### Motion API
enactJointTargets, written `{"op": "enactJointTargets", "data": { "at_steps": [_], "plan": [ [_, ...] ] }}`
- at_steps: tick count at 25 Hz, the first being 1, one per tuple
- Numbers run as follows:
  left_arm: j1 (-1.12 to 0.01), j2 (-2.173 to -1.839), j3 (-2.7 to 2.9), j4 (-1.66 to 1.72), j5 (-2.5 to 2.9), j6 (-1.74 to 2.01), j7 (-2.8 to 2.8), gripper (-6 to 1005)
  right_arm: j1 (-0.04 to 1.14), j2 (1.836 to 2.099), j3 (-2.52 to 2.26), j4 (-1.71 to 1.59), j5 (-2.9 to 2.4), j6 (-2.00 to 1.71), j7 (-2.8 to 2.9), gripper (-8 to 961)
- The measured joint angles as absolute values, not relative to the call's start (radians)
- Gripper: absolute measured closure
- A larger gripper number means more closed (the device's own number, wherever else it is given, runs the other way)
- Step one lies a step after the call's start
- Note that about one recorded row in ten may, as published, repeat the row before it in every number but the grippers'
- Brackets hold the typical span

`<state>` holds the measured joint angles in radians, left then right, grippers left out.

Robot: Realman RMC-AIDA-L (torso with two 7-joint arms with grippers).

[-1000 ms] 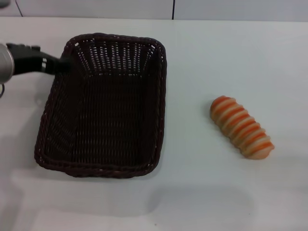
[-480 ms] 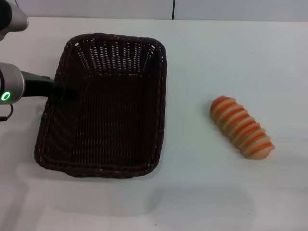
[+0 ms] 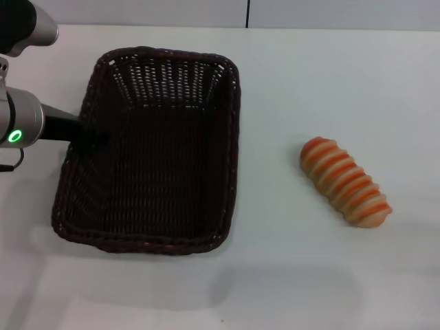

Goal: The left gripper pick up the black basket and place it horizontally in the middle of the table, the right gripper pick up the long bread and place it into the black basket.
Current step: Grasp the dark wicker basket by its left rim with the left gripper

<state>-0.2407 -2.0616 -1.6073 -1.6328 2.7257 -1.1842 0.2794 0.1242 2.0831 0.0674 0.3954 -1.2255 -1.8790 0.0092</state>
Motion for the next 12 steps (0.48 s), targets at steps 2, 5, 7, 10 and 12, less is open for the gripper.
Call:
{"op": "enactJointTargets", "data": {
  "at_steps": [2,5,7,10,12],
  "plan": [
    [-0.239,-2.062,-1.607,-1.644,2.725,-1.185,0.296,389,0.124,2.083,0.067,0.396,-1.226,-1.879,0.009,145],
    [-0.247,-2.062,-1.607,-1.652,2.722,-1.187,0.339,494,0.125,2.083,0.067,0.396,-1.226,-1.879,0.009,146],
    [-0.264,-2.062,-1.612,-1.634,2.718,-1.186,0.360,563,0.126,2.083,0.067,0.397,-1.226,-1.880,0.009,146],
    [-0.264,-2.062,-1.612,-1.634,2.718,-1.186,0.360,667,0.126,2.083,0.067,0.398,-1.226,-1.881,0.009,147],
    [-0.294,-2.061,-1.626,-1.598,2.707,-1.184,0.433,764,0.126,2.083,0.067,0.398,-1.226,-1.881,0.009,148]
  ]
}}
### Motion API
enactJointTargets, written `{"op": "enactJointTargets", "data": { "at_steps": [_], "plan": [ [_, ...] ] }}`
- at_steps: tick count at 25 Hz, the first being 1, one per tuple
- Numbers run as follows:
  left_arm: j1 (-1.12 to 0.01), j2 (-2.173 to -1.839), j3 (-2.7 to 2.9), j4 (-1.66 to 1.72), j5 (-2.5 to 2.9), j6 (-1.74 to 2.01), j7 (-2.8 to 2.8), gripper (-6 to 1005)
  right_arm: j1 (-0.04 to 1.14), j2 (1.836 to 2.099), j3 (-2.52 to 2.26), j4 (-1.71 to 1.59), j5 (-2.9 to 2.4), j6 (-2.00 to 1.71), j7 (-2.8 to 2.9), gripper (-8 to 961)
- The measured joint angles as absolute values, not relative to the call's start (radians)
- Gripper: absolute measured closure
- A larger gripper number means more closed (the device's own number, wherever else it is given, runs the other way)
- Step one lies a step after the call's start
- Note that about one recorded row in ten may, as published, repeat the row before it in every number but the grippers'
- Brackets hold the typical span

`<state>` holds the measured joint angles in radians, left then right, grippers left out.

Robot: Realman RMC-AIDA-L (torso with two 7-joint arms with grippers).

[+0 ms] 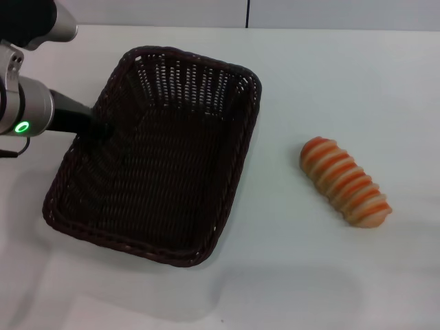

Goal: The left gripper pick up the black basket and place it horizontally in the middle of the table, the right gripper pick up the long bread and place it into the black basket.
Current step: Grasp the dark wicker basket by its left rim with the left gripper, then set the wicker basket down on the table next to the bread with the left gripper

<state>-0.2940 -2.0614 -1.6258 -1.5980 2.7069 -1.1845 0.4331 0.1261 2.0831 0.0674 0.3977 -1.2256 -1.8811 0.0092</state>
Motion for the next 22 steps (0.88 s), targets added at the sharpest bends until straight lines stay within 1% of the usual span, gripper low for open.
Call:
{"op": "enactJointTargets", "data": {
  "at_steps": [4,7,10,12,13,15,17,18,19,20,22],
  "plan": [
    [-0.315,-2.062,-1.676,-1.592,2.625,-1.183,0.570,768,0.128,2.083,0.067,0.398,-1.226,-1.881,0.009,149],
    [-0.352,-2.060,-1.762,-1.574,2.493,-1.214,0.729,770,0.127,2.083,0.067,0.397,-1.226,-1.882,0.009,150],
    [-0.458,-2.060,-1.918,-1.513,2.340,-1.345,0.903,773,0.126,2.083,0.068,0.397,-1.226,-1.883,0.009,151],
    [-0.458,-2.060,-1.918,-1.513,2.340,-1.345,0.903,775,0.123,2.083,0.068,0.398,-1.226,-1.884,0.009,152],
    [-0.543,-2.059,-2.003,-1.430,2.308,-1.443,0.980,776,0.122,2.083,0.068,0.398,-1.226,-1.884,0.009,152],
    [-0.606,-2.059,-2.050,-1.358,2.302,-1.503,1.026,784,0.120,2.083,0.067,0.399,-1.226,-1.887,0.009,152],
    [-0.606,-2.059,-2.050,-1.358,2.302,-1.503,1.026,793,0.120,2.084,0.067,0.399,-1.226,-1.891,0.009,153],
    [-0.636,-2.058,-2.069,-1.323,2.300,-1.531,1.049,797,0.120,2.084,0.067,0.400,-1.226,-1.892,0.009,153],
    [-0.709,-2.049,-2.093,-1.232,2.296,-1.599,1.102,791,0.120,2.084,0.067,0.401,-1.226,-1.893,0.009,154],
    [-0.733,-2.045,-2.094,-1.202,2.296,-1.620,1.116,786,0.120,2.084,0.068,0.404,-1.226,-1.894,0.009,154],
    [-0.733,-2.045,-2.094,-1.202,2.296,-1.620,1.116,775,0.120,2.084,0.067,0.404,-1.226,-1.894,0.009,155]
  ]
}}
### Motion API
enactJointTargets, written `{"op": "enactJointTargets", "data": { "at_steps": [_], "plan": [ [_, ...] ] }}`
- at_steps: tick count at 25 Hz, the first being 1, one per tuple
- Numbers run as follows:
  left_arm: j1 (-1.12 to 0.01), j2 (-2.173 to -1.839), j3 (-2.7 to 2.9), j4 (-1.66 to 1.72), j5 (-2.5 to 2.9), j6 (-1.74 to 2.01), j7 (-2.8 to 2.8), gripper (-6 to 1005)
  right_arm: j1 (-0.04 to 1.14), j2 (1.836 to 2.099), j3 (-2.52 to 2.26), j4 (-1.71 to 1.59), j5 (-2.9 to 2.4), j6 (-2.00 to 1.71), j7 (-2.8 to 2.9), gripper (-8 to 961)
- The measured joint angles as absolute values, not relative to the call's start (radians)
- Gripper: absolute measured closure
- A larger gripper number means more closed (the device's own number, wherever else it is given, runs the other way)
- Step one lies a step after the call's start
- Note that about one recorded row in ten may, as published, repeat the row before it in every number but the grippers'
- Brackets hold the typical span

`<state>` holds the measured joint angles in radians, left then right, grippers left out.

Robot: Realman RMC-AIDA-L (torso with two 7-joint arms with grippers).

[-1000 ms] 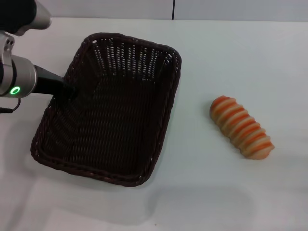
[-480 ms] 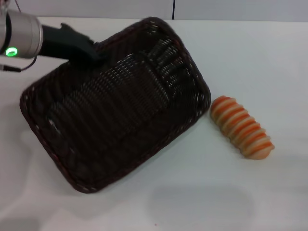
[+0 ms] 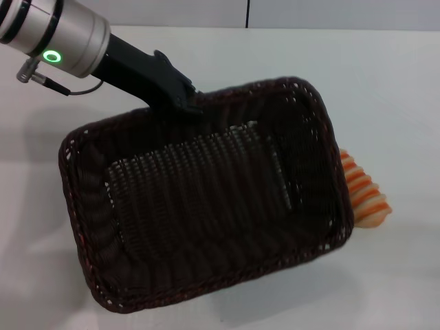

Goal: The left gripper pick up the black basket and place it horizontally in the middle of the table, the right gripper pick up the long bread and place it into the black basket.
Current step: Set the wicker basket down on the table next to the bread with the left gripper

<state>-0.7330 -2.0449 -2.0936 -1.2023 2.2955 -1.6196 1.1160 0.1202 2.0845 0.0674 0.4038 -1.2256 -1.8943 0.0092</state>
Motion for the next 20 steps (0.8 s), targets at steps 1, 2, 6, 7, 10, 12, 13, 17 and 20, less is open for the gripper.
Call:
{"op": "enactJointTargets", "data": {
  "at_steps": [1,2,6,7,10,12,13,17,20],
  "plan": [
    [-0.733,-2.045,-2.094,-1.202,2.296,-1.620,1.116,769,0.120,2.085,0.067,0.404,-1.226,-1.894,0.009,155],
    [-0.782,-2.038,-2.087,-1.149,2.300,-1.653,1.153,764,0.121,2.085,0.067,0.405,-1.226,-1.894,0.009,155],
    [-0.825,-2.038,-2.086,-1.076,2.306,-1.646,1.191,742,0.120,2.085,0.066,0.406,-1.226,-1.895,0.009,156],
    [-0.843,-2.040,-2.084,-1.039,2.319,-1.633,1.201,736,0.120,2.085,0.066,0.406,-1.226,-1.895,0.009,157],
    [-0.868,-2.045,-2.076,-1.005,2.337,-1.623,1.229,720,0.120,2.085,0.066,0.405,-1.227,-1.895,0.009,158],
    [-0.882,-2.053,-2.071,-0.997,2.359,-1.606,1.243,709,0.120,2.085,0.066,0.405,-1.230,-1.895,0.009,158],
    [-0.884,-2.053,-2.071,-0.997,2.361,-1.604,1.244,703,0.120,2.085,0.066,0.405,-1.232,-1.895,0.009,159],
    [-0.903,-2.057,-2.061,-0.982,2.374,-1.592,1.256,681,0.120,2.085,0.066,0.405,-1.234,-1.894,0.009,160],
    [-0.906,-2.057,-2.058,-0.979,2.374,-1.590,1.264,637,0.119,2.085,0.066,0.405,-1.235,-1.893,0.009,161]
  ]
}}
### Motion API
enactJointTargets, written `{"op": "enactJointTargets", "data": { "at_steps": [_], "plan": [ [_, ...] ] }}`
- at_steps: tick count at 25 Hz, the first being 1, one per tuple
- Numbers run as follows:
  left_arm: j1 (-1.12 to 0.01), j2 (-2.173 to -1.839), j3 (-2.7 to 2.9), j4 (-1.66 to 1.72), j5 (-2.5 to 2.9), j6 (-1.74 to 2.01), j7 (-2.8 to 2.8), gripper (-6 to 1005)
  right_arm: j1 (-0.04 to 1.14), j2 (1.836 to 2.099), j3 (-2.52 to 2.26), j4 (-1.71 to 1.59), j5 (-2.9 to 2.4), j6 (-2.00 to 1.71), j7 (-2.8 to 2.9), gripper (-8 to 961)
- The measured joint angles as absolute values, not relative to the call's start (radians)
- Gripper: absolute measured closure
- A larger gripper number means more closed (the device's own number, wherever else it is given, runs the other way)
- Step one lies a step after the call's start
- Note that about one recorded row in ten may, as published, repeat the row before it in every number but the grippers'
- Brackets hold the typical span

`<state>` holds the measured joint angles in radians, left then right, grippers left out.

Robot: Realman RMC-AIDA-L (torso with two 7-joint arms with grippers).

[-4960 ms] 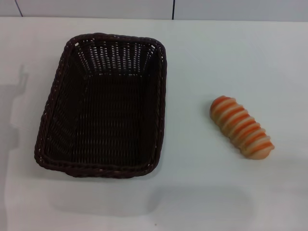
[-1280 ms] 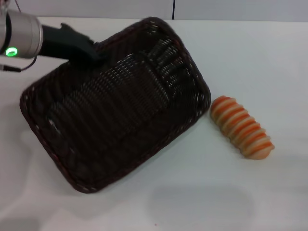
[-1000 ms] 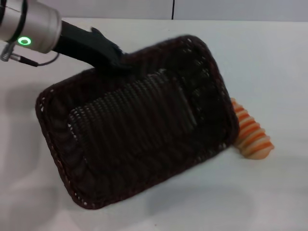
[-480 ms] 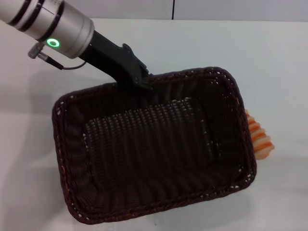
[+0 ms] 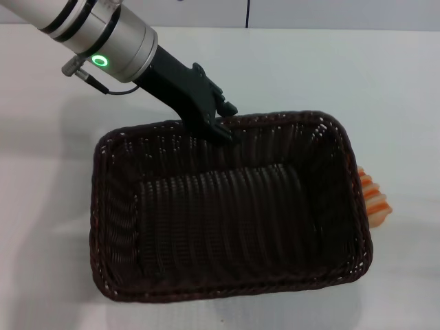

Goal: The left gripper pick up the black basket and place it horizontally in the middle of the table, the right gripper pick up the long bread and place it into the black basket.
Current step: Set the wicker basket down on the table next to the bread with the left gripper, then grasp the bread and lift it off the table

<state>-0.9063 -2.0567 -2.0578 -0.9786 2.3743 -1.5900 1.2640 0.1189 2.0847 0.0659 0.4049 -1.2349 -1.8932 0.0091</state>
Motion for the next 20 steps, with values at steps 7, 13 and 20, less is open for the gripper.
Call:
{"op": "enactJointTargets", "data": {
  "at_steps": [7,13,20],
  "plan": [
    [-0.853,-2.064,-2.063,-1.086,2.312,-1.408,1.356,431,0.122,2.085,0.066,0.405,-1.235,-1.889,0.009,163],
    [-0.688,-2.067,-1.943,-1.179,2.140,-0.914,1.372,391,0.123,2.085,0.062,0.409,-1.235,-1.890,0.009,165],
    [-0.395,-2.065,-1.509,-1.273,2.047,0.075,1.378,332,0.156,2.083,-0.056,0.396,-1.236,-1.858,0.002,167]
  ]
}}
